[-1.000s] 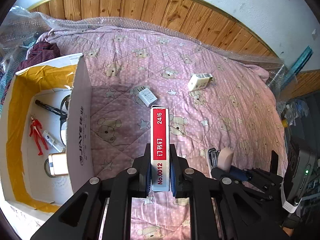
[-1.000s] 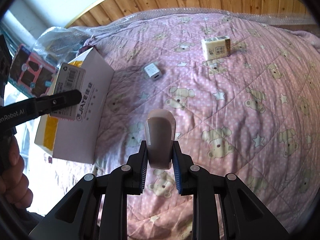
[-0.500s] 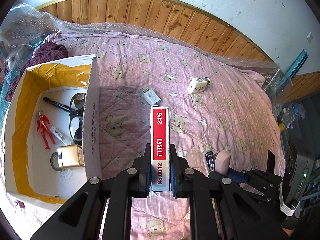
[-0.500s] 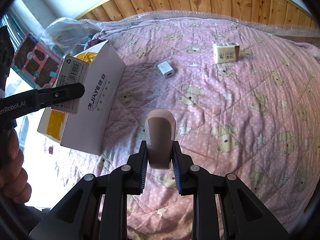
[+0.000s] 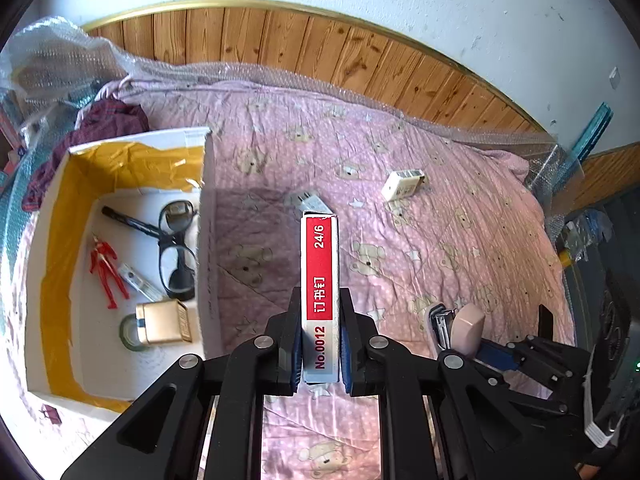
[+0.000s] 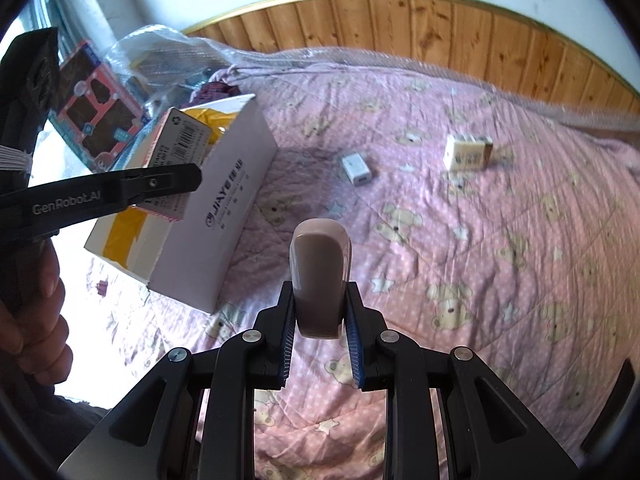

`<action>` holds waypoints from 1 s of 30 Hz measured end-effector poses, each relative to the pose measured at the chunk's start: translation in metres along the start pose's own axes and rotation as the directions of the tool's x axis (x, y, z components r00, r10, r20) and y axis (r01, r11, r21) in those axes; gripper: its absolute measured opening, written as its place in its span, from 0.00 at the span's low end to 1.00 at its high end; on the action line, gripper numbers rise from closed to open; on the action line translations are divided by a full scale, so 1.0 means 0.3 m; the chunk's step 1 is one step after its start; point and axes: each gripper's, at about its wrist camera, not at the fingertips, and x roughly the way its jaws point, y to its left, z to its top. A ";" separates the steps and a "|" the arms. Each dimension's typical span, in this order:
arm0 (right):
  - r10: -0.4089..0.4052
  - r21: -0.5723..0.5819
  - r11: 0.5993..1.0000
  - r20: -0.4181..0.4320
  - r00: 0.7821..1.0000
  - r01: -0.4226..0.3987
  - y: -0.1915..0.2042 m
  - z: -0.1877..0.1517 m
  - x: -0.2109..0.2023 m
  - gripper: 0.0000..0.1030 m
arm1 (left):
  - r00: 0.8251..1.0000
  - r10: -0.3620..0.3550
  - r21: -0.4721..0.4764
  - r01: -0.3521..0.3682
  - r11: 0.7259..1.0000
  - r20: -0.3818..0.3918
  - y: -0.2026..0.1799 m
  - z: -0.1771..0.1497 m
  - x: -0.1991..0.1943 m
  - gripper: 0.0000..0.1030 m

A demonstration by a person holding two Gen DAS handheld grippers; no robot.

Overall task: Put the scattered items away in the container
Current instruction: 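Lift and carry the staples box and pink stapler toward the cardboard box, then move both held items over the cardboard box interior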

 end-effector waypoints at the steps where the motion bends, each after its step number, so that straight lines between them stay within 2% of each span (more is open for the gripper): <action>1: 0.002 -0.008 1.000 0.001 1.000 -0.002 0.011 0.007 -0.001 0.24 | 1.000 0.002 0.002 -0.002 1.000 0.006 0.004 0.000 -0.006 0.15; 21: 0.088 -0.085 0.993 0.012 0.996 -0.087 0.184 0.126 0.001 0.24 | 0.996 0.051 -0.086 -0.044 0.995 0.076 0.189 -0.021 -0.132 0.15; 30: 0.138 -0.137 0.981 0.011 0.990 -0.135 0.277 0.172 0.002 0.24 | 0.990 0.098 -0.196 -0.076 0.978 0.105 0.341 -0.041 -0.206 0.15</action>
